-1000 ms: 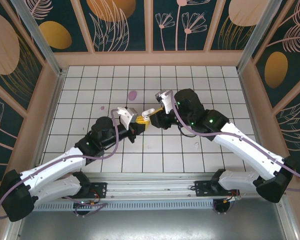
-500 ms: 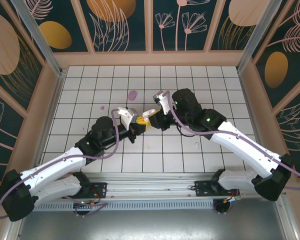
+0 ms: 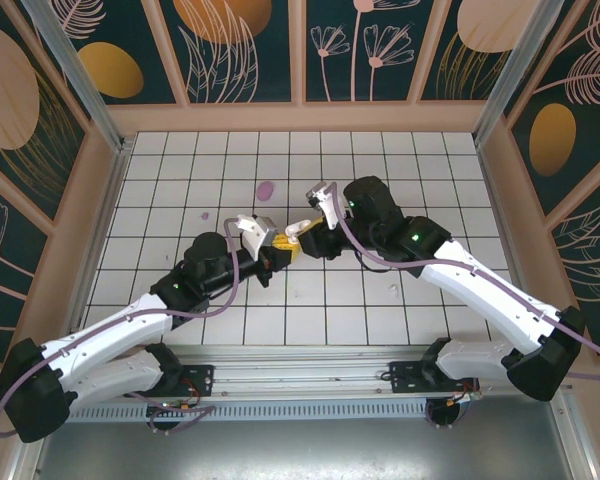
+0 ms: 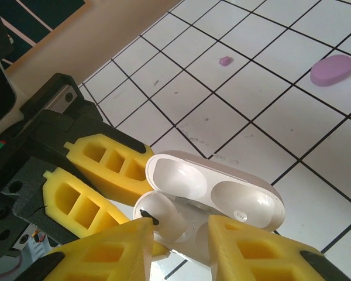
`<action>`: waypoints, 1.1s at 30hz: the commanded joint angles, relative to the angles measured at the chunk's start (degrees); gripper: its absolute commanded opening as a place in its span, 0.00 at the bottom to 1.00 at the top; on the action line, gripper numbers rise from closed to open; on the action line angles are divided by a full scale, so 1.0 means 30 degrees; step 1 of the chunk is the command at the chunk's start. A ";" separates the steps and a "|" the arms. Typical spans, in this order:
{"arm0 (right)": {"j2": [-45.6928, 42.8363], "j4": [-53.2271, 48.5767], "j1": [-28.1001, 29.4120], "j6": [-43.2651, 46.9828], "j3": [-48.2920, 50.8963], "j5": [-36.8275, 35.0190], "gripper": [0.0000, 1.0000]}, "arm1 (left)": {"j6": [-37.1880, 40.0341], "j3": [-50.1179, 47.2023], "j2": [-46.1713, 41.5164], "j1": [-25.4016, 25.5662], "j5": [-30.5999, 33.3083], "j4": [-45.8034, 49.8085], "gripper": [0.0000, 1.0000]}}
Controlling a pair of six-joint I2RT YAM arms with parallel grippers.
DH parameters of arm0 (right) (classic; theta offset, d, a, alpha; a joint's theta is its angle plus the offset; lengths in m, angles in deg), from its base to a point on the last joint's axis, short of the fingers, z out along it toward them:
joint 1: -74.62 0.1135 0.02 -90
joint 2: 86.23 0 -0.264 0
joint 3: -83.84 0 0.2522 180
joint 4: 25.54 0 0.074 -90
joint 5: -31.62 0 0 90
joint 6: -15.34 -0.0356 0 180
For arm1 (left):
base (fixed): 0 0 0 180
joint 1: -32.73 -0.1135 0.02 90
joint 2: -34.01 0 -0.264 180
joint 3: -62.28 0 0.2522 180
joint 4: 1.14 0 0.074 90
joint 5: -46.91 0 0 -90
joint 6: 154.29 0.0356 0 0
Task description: Insert wireless bluetooth earbuds into charging case
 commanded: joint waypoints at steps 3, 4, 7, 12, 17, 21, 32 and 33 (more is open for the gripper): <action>0.0237 -0.0488 -0.0045 0.1079 -0.0658 -0.0419 0.32 | 0.0285 0.0863 0.0131 0.0049 -0.0857 -0.0537 0.01; 0.0236 -0.0557 -0.0059 0.1145 -0.0702 -0.0327 0.32 | 0.0314 0.0848 0.0132 0.0034 -0.0835 -0.0527 0.01; 0.0078 -0.0604 -0.0045 0.1160 -0.0719 0.0025 0.36 | 0.0373 0.0733 0.0104 0.0050 -0.0605 -0.0537 0.01; -0.0602 -0.0585 -0.0059 0.1160 -0.0559 0.0372 0.43 | 0.0401 0.0513 0.0031 0.0049 -0.0107 -0.0530 0.01; -0.1036 -0.0570 -0.0072 0.0875 -0.0629 0.0268 0.43 | 0.0531 0.0366 -0.0027 0.0049 0.0145 -0.0542 0.01; -0.1311 0.0056 -0.0071 0.0280 -0.0565 0.0242 0.42 | 0.0651 0.0192 -0.0126 0.0038 0.0325 -0.0621 0.01; -0.0202 0.1867 -0.0074 -0.1411 -0.0041 0.1530 0.19 | 0.0841 -0.0425 -0.0540 0.0045 0.0487 -0.1200 0.00; -0.0062 0.1954 -0.0074 -0.1474 -0.0016 0.1707 0.17 | 0.0890 -0.0453 -0.0568 0.0038 0.0481 -0.1229 0.01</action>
